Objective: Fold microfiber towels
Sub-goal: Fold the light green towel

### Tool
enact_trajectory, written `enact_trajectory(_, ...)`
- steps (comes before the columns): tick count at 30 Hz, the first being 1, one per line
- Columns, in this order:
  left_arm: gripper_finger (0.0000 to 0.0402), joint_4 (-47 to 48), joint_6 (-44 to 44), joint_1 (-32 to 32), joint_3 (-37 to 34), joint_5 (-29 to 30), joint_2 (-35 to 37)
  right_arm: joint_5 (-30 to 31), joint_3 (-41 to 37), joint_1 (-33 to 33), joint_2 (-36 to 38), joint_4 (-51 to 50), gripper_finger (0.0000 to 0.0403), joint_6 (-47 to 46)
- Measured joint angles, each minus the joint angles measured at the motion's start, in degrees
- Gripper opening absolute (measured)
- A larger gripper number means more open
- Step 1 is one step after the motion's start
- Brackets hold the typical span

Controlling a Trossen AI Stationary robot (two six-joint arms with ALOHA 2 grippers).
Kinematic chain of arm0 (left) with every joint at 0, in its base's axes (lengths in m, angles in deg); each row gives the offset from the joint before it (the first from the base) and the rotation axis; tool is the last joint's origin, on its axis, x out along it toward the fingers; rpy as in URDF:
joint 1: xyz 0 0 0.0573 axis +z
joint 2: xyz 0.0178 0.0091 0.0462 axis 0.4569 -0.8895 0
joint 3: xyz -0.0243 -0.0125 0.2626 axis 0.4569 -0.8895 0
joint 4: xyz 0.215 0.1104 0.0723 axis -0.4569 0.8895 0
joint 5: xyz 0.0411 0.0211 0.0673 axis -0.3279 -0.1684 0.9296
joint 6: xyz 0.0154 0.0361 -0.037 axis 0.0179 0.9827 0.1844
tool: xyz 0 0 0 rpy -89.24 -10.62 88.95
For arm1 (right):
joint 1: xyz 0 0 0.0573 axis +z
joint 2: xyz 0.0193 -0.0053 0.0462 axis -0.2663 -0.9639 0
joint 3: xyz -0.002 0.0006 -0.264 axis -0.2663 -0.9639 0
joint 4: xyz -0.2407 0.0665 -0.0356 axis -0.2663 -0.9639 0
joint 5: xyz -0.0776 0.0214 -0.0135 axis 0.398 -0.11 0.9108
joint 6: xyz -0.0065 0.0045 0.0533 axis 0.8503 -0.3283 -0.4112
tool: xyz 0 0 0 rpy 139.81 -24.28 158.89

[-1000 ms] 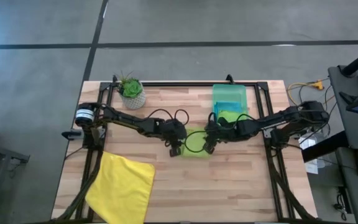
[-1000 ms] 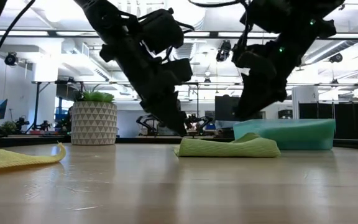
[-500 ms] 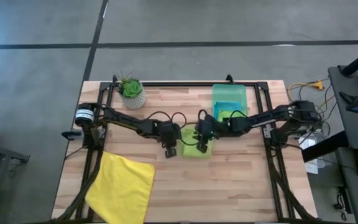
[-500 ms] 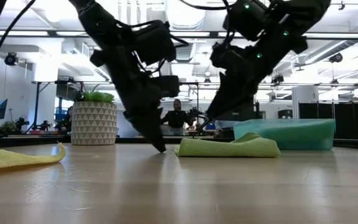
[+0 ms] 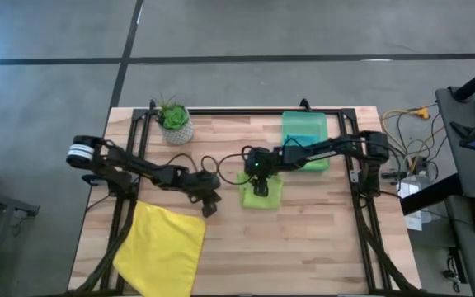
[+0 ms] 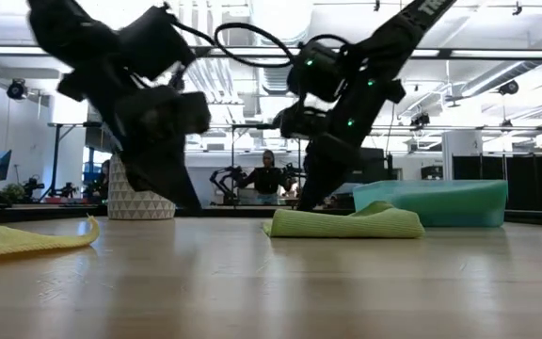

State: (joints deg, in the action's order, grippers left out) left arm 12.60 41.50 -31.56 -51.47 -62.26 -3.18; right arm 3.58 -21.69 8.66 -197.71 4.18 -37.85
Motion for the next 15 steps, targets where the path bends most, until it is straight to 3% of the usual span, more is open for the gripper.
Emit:
enact_trajectory(9, 0.0, -2.73, -2.45, -1.76, -4.56, 2.29, 5.65, 0.17, 6.56, -0.62, -5.15, -4.53, 0.0159, 2.56)
enact_trajectory(15, 0.0, -4.47, -2.58, -1.81, -4.88, 2.31, 5.62, 0.94, 6.7, -1.5, -3.06, -4.93, 0.0146, 2.13)
